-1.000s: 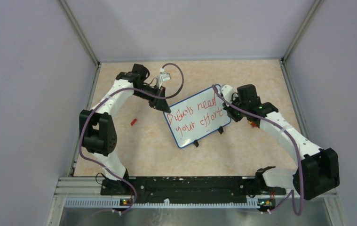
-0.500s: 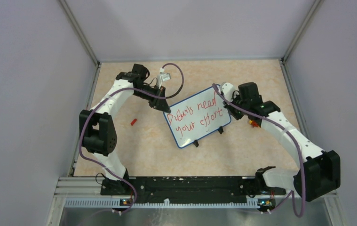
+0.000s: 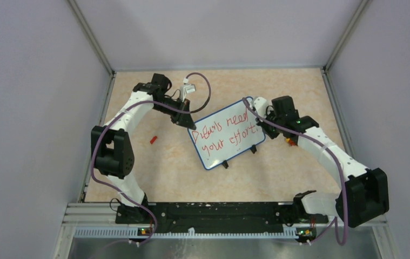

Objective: Write a sentence on the whiteboard
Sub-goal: Write a sentence on the whiteboard, then pick up the pen cap from the center of the board.

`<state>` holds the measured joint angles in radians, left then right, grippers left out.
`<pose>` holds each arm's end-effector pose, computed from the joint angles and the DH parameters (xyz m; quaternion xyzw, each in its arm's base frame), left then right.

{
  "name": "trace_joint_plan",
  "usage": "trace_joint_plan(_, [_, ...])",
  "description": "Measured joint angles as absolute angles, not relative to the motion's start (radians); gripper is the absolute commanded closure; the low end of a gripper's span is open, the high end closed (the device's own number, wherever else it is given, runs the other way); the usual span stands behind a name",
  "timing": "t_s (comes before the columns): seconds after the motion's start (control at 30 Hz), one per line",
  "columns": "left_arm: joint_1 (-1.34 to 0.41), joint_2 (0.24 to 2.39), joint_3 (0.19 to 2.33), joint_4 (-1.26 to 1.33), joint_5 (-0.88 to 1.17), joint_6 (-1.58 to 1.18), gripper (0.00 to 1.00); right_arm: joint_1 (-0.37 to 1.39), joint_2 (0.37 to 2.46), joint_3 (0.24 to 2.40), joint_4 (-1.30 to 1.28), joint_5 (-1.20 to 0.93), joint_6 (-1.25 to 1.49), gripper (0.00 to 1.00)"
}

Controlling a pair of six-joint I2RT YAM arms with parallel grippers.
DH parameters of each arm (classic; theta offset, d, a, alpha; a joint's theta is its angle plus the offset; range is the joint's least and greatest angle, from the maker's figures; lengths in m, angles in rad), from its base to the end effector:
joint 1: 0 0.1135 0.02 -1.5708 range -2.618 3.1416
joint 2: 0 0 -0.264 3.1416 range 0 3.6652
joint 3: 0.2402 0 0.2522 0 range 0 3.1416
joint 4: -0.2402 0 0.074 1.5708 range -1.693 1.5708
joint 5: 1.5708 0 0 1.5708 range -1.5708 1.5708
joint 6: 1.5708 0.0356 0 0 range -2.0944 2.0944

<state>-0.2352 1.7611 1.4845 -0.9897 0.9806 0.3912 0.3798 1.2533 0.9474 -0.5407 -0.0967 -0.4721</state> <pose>0.3336 -0.1104 0.2741 0.3366 0.8076 -0.4536 0.1697 0.2418 0.1002 0.2658 -0.4015 0.8435 0.0288 0.3555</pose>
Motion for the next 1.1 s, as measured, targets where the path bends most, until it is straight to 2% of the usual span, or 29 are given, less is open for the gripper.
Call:
trace_joint_plan(0.13, [-0.236, 1.761, 1.485, -0.984, 0.972, 0.393, 0.46, 0.379, 1.25, 1.006, -0.612, -0.133, -0.469, 1.0])
trace_joint_plan(0.2, [-0.234, 1.761, 1.485, -0.979, 0.96, 0.396, 0.35, 0.379, 1.246, 1.063, -0.648, -0.168, -0.467, 1.0])
trace_joint_plan(0.33, [-0.207, 1.754, 1.499, -0.981, 0.952, 0.39, 0.25, 0.379, 1.226, 1.19, -0.708, -0.25, -0.449, 1.0])
trace_joint_plan(0.5, [-0.085, 1.707, 1.58, -0.995, 0.934, 0.391, 0.25, 0.379, 1.213, 1.287, -0.749, -0.343, -0.414, 1.0])
trace_joint_plan(0.67, [0.12, 1.613, 1.582, -1.023, 0.867, 0.453, 0.27, 0.379, 1.23, 1.357, -0.776, -0.424, -0.361, 1.0])
trace_joint_plan(0.87, [0.31, 1.568, 1.392, -1.027, 0.73, 0.557, 0.3, 0.377, 1.279, 1.409, -0.773, -0.513, -0.301, 1.0])
trace_joint_plan(1.1, [0.316, 1.575, 1.205, -0.982, 0.591, 0.652, 0.32, 0.376, 1.336, 1.417, -0.762, -0.577, -0.236, 1.0])
